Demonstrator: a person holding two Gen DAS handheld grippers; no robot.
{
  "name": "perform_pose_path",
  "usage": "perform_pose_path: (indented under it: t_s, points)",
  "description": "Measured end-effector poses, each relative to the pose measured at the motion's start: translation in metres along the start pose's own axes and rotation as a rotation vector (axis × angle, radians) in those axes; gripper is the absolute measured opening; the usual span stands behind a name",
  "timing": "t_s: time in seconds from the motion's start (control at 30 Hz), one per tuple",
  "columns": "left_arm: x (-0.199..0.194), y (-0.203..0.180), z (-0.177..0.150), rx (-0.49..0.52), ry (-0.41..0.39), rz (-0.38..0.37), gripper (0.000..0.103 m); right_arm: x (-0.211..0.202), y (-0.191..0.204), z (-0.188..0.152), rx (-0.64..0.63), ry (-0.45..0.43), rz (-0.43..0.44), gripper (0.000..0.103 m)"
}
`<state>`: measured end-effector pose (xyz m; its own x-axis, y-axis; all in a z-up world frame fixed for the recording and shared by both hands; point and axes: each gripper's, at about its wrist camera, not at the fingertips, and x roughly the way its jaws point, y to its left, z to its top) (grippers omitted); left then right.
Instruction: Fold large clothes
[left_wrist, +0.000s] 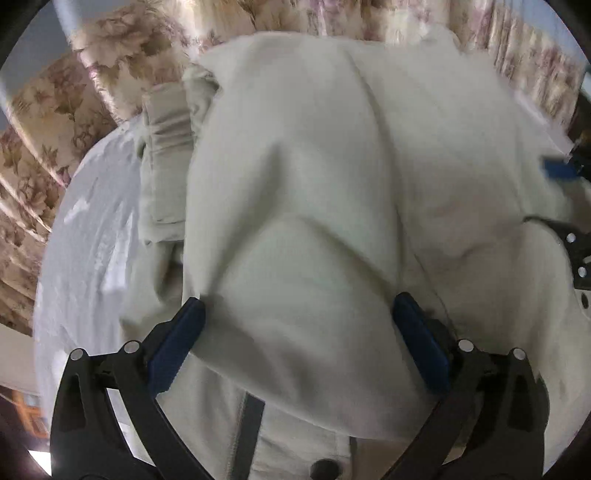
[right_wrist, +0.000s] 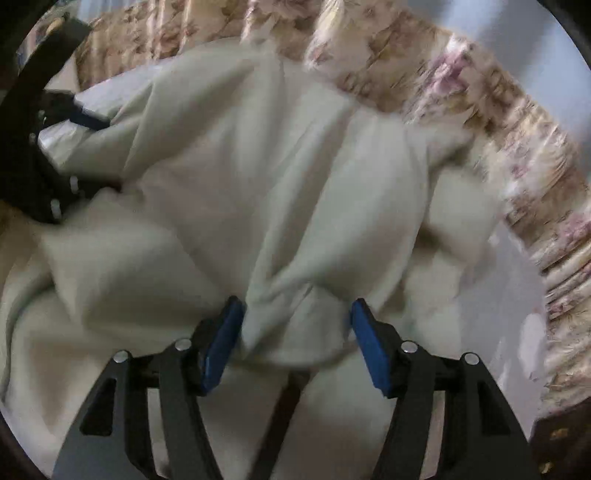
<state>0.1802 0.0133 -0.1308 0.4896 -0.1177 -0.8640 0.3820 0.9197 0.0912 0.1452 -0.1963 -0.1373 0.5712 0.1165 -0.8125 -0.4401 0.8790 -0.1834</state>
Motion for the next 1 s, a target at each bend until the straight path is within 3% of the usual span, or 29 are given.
perform_pose_path:
  t_s: [0.03, 0.1, 0.23, 0.3, 0.37, 0.47, 0.53, 0.6, 0.67, 0.77, 0.8, 0.87, 0.93, 1.0]
  points:
    - [-0.004, 0.000, -0.003, 0.008, 0.000, -0.006, 0.100, -0.002, -0.013, -0.004, 0.076, 0.012, 0.071, 0.062]
    - [-0.021, 0.000, -0.007, 0.024, 0.004, 0.010, 0.100, -0.014, -0.025, -0.001, 0.123, 0.018, 0.104, 0.062]
    - [-0.073, 0.002, 0.007, 0.110, -0.093, 0.103, 0.100, -0.068, -0.037, 0.020, 0.112, -0.134, 0.082, 0.065]
    - [-0.088, 0.008, 0.038, 0.098, -0.149, 0.130, 0.100, -0.079, -0.048, 0.049, 0.145, -0.203, 0.017, 0.071]
    - [-0.083, 0.016, 0.080, 0.063, -0.185, 0.083, 0.100, -0.071, -0.057, 0.079, 0.175, -0.222, -0.018, 0.074]
    - [-0.041, 0.024, 0.123, 0.019, -0.105, 0.074, 0.100, -0.019, -0.069, 0.122, 0.194, -0.141, -0.070, 0.074]
    - [0.001, 0.031, 0.141, 0.000, -0.011, 0.127, 0.100, 0.016, -0.073, 0.133, 0.186, -0.055, -0.075, 0.072]
    - [0.051, 0.041, 0.145, -0.011, 0.070, 0.204, 0.100, 0.060, -0.087, 0.135, 0.181, 0.049, -0.134, 0.072]
    - [0.074, 0.055, 0.140, -0.032, 0.080, 0.159, 0.100, 0.080, -0.108, 0.126, 0.254, 0.082, -0.064, 0.079]
    - [0.090, 0.061, 0.148, -0.024, 0.045, 0.141, 0.100, 0.105, -0.132, 0.126, 0.316, 0.091, -0.036, 0.098]
    - [0.096, 0.062, 0.152, -0.020, 0.044, 0.147, 0.100, 0.115, -0.139, 0.126, 0.350, 0.106, -0.019, 0.100]
    - [0.096, 0.060, 0.161, -0.026, 0.059, 0.163, 0.100, 0.123, -0.149, 0.131, 0.422, 0.126, 0.008, 0.100]
    - [0.081, 0.055, 0.164, -0.009, 0.069, 0.209, 0.100, 0.106, -0.141, 0.137, 0.366, 0.107, -0.020, 0.097]
    - [0.053, 0.055, 0.163, 0.000, 0.030, 0.226, 0.100, 0.079, -0.128, 0.139, 0.311, 0.050, -0.024, 0.095]
